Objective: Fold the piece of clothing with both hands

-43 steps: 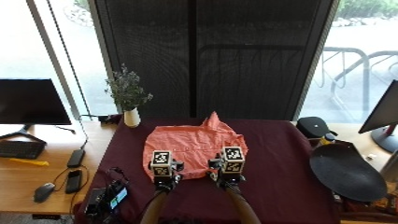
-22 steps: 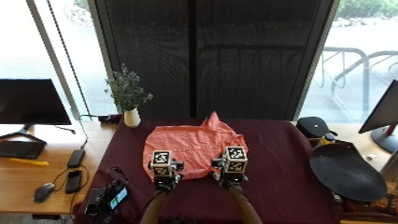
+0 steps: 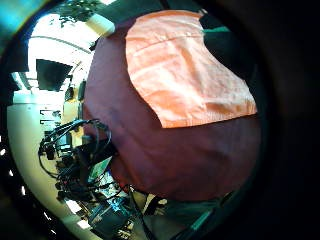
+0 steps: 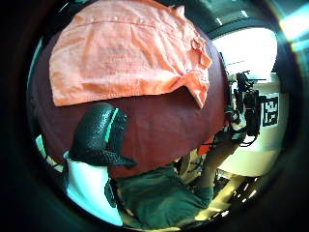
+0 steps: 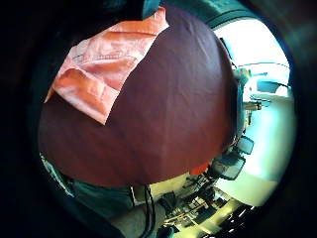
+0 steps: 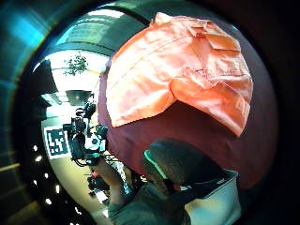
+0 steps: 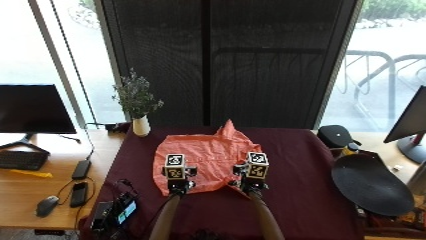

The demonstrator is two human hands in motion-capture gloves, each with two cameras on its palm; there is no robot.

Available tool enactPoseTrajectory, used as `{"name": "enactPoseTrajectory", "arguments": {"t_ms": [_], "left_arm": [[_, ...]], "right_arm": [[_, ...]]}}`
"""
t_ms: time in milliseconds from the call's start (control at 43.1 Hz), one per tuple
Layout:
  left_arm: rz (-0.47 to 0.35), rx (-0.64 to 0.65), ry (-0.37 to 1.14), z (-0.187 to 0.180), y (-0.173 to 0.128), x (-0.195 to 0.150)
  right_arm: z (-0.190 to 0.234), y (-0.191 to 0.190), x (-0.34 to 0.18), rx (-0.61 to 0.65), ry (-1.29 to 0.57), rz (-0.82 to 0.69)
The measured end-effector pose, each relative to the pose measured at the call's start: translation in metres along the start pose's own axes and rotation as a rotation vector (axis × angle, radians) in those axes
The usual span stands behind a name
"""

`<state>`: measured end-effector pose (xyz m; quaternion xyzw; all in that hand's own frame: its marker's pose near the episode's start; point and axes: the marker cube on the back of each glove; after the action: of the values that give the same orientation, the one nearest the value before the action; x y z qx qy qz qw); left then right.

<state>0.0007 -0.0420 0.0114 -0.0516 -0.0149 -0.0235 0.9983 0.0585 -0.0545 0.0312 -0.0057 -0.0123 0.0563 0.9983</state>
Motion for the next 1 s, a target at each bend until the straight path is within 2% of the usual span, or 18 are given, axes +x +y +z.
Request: {"name": "enactPoseTrajectory", "arguments": {"t_ms": [163, 255, 372, 534, 650, 697, 766, 813, 883, 999], "left_arm": [[0.007, -0.145, 0.006, 0.031, -0.002, -0.003], [-0.013, -0.168, -0.039, 0.046, -0.007, -0.009], [-0.006, -0.143, -0.038, 0.056, -0.011, -0.014], [-0.01, -0.062, -0.026, 0.059, -0.01, -0.016], [-0.013, -0.016, -0.05, 0.06, -0.007, -0.018], [0.007, -0.065, -0.059, 0.06, -0.002, -0.018], [0.045, -0.214, -0.069, 0.061, 0.008, -0.017], [0.053, -0.253, -0.091, 0.061, 0.01, -0.016], [0.027, -0.177, -0.143, 0.06, 0.009, -0.016], [0.034, -0.016, -0.152, 0.059, 0.007, -0.009]], "right_arm": [[0.025, -0.014, 0.001, -0.084, -0.005, -0.014], [0.043, -0.019, 0.003, -0.142, -0.034, 0.013], [0.061, -0.037, 0.001, -0.045, -0.042, -0.043], [0.075, -0.033, -0.005, -0.059, -0.076, -0.02], [0.075, -0.036, -0.008, 0.054, -0.093, -0.017], [0.073, -0.037, -0.007, 0.099, -0.075, -0.008], [0.07, -0.04, -0.008, 0.16, -0.06, -0.006], [0.067, -0.044, -0.009, 0.213, -0.052, -0.014], [0.062, -0.044, -0.01, 0.247, -0.023, -0.028], [0.063, -0.024, -0.009, 0.112, 0.023, -0.025]]}}
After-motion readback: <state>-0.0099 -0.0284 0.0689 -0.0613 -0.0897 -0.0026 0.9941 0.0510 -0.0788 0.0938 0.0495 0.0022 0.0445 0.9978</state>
